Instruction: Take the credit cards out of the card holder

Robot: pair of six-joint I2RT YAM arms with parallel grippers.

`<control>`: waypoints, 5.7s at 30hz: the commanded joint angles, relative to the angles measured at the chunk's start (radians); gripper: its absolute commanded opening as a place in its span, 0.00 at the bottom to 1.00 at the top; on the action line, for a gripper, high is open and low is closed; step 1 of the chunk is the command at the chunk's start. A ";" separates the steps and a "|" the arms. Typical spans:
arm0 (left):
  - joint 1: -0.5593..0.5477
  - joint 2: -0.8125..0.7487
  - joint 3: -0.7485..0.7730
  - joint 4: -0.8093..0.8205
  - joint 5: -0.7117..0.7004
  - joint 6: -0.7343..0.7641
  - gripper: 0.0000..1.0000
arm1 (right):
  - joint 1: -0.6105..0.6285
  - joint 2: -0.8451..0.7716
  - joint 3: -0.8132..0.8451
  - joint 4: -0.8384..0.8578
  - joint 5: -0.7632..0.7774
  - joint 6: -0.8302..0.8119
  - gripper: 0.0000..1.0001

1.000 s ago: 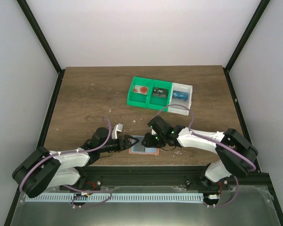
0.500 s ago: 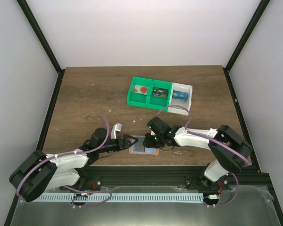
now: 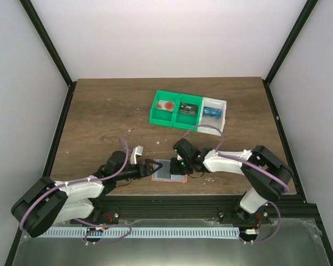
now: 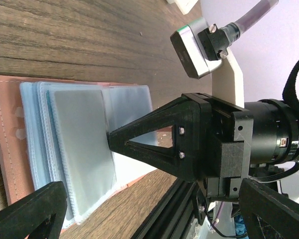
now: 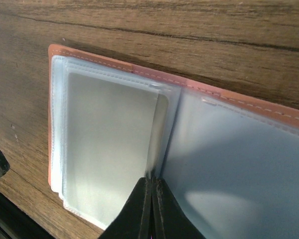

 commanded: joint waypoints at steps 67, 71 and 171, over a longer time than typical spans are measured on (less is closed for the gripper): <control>0.001 0.233 -0.020 0.238 0.058 -0.022 0.95 | 0.007 0.030 -0.078 0.082 0.006 0.005 0.00; -0.001 0.236 -0.021 0.242 0.054 -0.020 0.95 | 0.007 0.034 -0.076 0.088 0.002 0.004 0.00; -0.099 0.397 0.089 0.358 0.027 -0.055 0.90 | -0.111 -0.263 -0.229 0.128 0.022 0.027 0.16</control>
